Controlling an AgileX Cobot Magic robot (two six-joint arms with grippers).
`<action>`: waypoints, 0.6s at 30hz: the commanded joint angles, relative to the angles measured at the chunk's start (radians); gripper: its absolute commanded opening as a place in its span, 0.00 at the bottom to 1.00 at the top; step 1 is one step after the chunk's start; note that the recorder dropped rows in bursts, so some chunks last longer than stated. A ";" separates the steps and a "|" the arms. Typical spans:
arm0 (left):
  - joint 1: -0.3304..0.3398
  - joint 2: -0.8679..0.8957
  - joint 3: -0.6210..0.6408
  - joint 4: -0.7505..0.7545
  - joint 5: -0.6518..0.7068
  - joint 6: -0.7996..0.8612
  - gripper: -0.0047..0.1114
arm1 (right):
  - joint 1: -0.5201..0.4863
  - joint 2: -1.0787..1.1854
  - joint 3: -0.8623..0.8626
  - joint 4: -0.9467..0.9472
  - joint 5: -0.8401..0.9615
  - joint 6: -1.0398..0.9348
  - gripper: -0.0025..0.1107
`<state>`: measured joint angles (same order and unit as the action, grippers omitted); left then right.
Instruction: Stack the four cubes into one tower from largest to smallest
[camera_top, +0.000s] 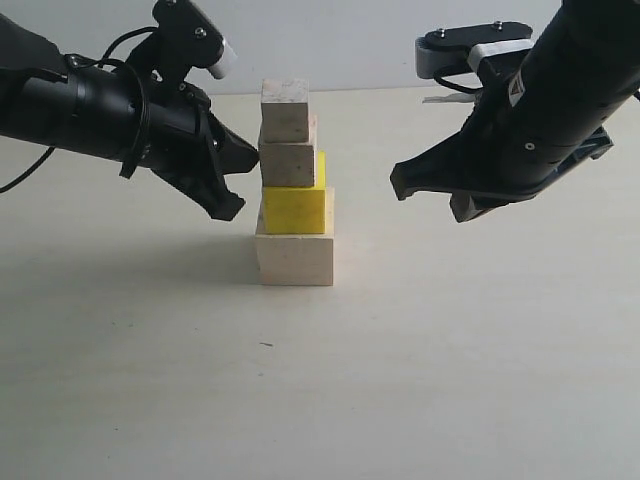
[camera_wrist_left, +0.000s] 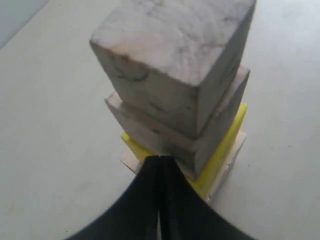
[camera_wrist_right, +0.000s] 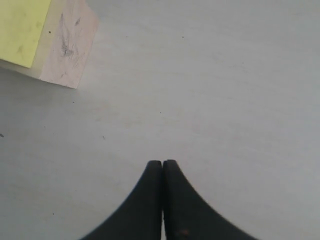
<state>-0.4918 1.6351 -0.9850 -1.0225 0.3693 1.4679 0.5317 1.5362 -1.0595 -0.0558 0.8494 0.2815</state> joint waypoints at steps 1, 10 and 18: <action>0.004 0.000 -0.006 -0.013 0.018 0.005 0.04 | -0.004 -0.006 0.005 0.001 -0.012 -0.010 0.02; 0.004 0.000 -0.006 -0.013 0.017 0.005 0.04 | -0.004 -0.006 0.005 0.001 -0.012 -0.010 0.02; 0.004 0.000 -0.006 -0.013 0.000 0.005 0.04 | -0.004 -0.006 0.005 0.001 -0.018 -0.010 0.02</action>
<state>-0.4918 1.6351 -0.9850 -1.0225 0.3811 1.4723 0.5317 1.5362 -1.0595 -0.0558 0.8457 0.2799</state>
